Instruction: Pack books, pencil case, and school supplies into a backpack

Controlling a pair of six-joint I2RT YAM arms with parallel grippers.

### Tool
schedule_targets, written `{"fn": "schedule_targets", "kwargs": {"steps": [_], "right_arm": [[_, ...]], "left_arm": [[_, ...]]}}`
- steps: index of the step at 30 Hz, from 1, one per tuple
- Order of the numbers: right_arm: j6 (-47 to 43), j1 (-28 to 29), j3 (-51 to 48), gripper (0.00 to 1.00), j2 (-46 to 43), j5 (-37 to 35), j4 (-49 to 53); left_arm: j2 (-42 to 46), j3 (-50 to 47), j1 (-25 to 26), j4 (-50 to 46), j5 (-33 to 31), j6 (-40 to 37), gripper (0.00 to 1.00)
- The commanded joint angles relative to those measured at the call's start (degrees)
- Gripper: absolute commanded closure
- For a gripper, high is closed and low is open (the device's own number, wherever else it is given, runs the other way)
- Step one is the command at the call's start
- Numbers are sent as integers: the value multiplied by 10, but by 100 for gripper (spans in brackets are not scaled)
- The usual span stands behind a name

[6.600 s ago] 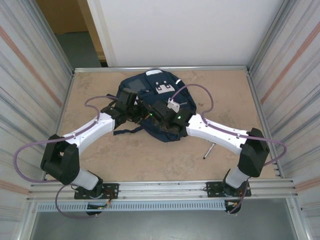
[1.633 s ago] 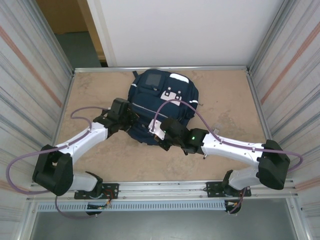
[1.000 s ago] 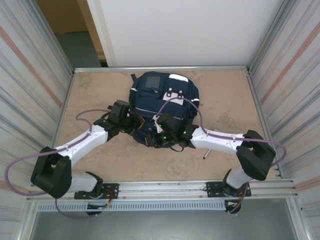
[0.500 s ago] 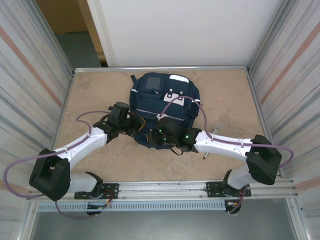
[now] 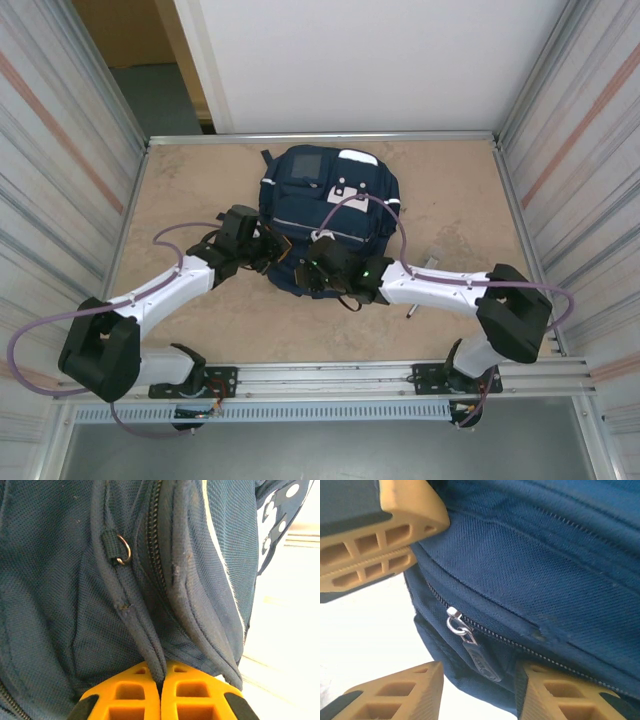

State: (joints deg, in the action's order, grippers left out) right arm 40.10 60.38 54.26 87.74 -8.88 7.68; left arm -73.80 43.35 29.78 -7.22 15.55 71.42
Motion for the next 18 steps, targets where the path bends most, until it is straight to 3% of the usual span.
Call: {"fn": "schedule_targets", "kwargs": {"steps": [1, 4, 6, 8, 15, 18], "right_arm": [[8, 8, 22, 60, 17, -23, 0], [3, 1, 25, 58, 23, -48, 1], [-6, -8, 23, 73, 27, -33, -17], [-16, -14, 27, 80, 31, -17, -29], [-27, -15, 46, 100, 36, -31, 7], [-31, -15, 41, 100, 22, -40, 45]], "left_arm": [[22, 1, 11, 20, 49, 1, 100], [21, 2, 12, 21, 50, 1, 100], [20, 3, 13, 22, 51, 1, 100], [20, 3, 13, 22, 53, 1, 100], [19, 5, 13, 19, 44, -2, 100], [21, 4, 0, 13, 43, -12, 100]]}}
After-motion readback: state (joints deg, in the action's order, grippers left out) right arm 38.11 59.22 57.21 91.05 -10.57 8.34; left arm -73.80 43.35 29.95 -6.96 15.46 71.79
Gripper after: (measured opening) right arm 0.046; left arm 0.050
